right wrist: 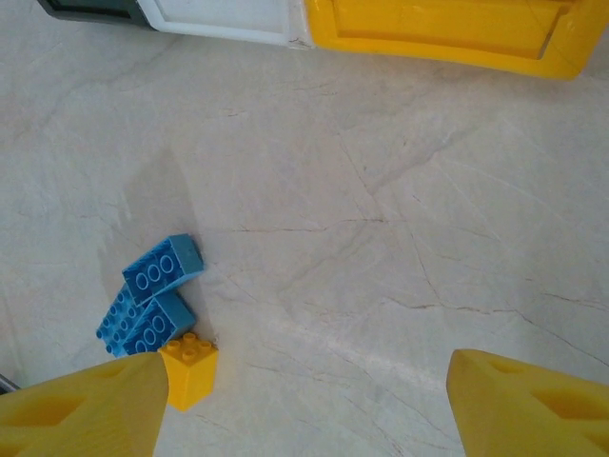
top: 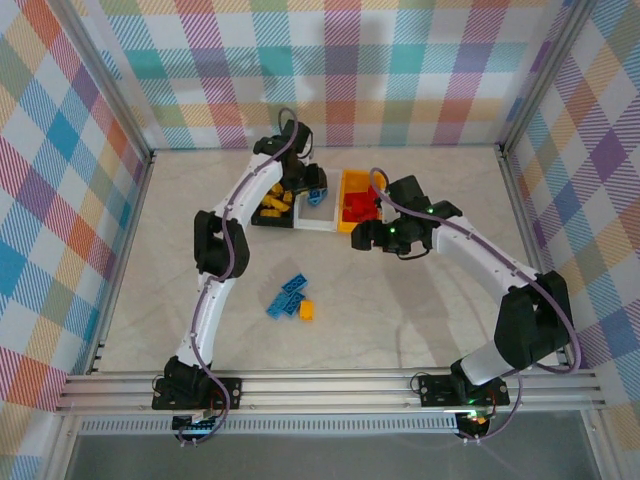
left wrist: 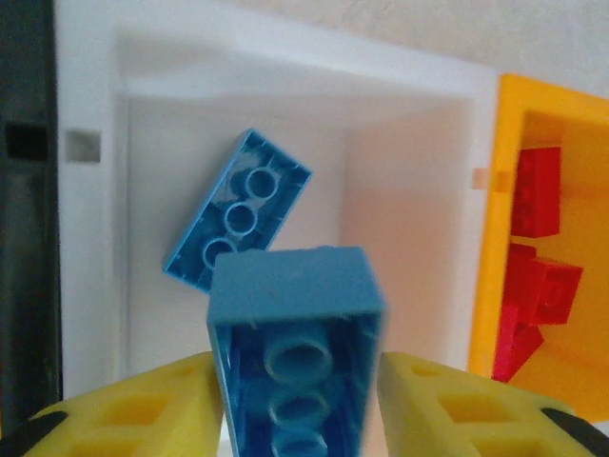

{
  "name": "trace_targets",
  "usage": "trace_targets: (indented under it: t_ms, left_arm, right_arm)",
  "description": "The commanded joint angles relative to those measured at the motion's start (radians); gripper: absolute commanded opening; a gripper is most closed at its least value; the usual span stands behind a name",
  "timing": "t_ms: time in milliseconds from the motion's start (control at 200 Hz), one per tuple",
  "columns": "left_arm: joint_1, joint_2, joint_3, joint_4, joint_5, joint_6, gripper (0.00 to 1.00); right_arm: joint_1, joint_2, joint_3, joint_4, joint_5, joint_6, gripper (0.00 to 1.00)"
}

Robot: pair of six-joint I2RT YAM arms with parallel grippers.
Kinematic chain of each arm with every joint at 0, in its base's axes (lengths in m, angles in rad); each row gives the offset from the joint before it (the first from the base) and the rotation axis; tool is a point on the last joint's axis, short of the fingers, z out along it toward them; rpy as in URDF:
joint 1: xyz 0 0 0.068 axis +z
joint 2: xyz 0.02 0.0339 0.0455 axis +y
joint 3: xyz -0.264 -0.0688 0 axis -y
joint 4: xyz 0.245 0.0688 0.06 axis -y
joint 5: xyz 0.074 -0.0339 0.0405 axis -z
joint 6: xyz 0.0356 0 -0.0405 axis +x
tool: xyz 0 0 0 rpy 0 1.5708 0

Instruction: Sort the legos into containers by color

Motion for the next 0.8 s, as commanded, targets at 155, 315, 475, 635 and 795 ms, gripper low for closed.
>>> trace_targets:
  t_ms: [155, 315, 475, 635, 795]
  left_arm:
    - [-0.021, -0.079, -0.031, -0.053, 0.004, 0.033, 0.61]
    - [-0.026, -0.241, -0.218, -0.061, -0.026, 0.068, 0.62]
    - [-0.049, -0.485, -0.601, -0.041, -0.082, 0.161, 0.61]
    - [-0.073, -0.689, -0.965, 0.019, -0.031, 0.243, 0.61]
    - [-0.121, -0.748, -1.137, 0.062, 0.001, 0.323, 0.64]
  right_arm:
    - [-0.004, -0.021, -0.01, 0.012, -0.026, 0.007, 0.79]
    - [-0.004, -0.01, -0.009, 0.028, -0.036, 0.038, 0.79]
    - [0.002, 0.015, -0.007, 0.007, -0.065, 0.062, 0.79]
    - [0.014, 0.006, -0.048, 0.047, -0.081, 0.11, 0.79]
    - [0.038, 0.011, -0.064, 0.065, -0.072, 0.136, 0.79]
